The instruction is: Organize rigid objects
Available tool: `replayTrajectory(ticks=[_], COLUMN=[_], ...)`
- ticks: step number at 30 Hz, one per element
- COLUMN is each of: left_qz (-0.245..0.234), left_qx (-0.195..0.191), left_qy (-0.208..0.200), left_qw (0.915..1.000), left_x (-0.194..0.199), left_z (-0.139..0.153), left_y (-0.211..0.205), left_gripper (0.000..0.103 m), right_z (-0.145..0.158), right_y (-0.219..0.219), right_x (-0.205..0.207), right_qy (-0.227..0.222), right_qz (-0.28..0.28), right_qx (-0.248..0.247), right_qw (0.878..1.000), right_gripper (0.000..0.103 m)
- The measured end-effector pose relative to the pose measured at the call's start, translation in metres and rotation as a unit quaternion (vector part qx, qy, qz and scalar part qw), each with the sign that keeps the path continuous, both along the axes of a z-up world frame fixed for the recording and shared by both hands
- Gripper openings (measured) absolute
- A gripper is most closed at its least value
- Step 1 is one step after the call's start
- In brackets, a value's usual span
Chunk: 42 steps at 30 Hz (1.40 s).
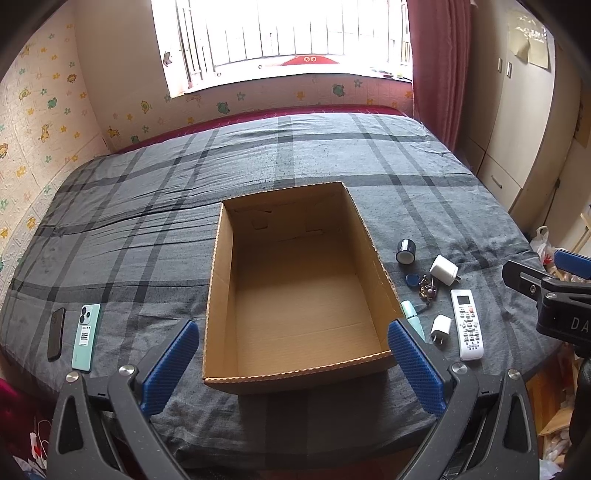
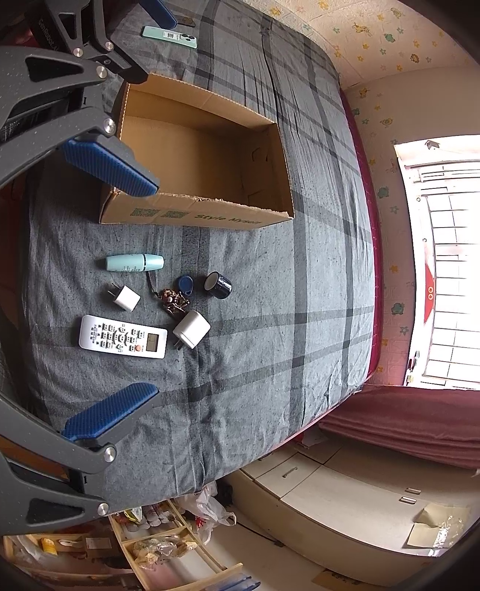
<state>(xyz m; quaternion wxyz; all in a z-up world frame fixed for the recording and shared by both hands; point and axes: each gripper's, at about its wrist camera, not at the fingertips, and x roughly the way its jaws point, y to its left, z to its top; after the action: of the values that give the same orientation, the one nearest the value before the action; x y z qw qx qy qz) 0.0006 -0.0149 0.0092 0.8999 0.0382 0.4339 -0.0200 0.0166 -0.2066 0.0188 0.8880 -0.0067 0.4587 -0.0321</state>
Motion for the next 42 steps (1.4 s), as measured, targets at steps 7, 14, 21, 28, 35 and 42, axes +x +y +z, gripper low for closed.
replayTrajectory(ticks=[7, 14, 21, 28, 35, 42], left_qz=[0.003, 0.004, 0.005, 0.008, 0.009, 0.014], left_qx=[-0.003, -0.001, -0.002, -0.003, -0.006, -0.008], left_qy=[0.001, -0.001, -0.001, 0.003, 0.005, 0.002], left_qw=[1.0000, 1.0000, 1.0000, 1.0000, 0.9999, 0.9999], left_x=[0.001, 0.001, 0.001, 0.004, 0.009, 0.015], left_z=[-0.001, 0.000, 0.000, -0.001, -0.004, -0.003], left_y=[0.003, 0.005, 0.004, 0.010, 0.014, 0.020], left_gripper=[0.103, 0.103, 0.103, 0.103, 0.103, 0.103], right_z=[0.000, 0.000, 0.001, -0.001, -0.002, -0.003], right_y=[0.004, 0.004, 0.007, 0.007, 0.008, 0.009], right_x=[0.001, 0.001, 0.001, 0.004, 0.008, 0.013], right_qy=[0.002, 0.000, -0.001, 0.003, 0.004, 0.004], right_qz=[0.006, 0.009, 0.010, 0.008, 0.008, 0.011], right_qx=[0.006, 0.008, 0.009, 0.008, 0.006, 0.005], right_qw=[1.000, 1.000, 1.000, 1.000, 1.000, 1.000], right_gripper=[0.103, 0.103, 0.103, 0.103, 0.103, 0.103])
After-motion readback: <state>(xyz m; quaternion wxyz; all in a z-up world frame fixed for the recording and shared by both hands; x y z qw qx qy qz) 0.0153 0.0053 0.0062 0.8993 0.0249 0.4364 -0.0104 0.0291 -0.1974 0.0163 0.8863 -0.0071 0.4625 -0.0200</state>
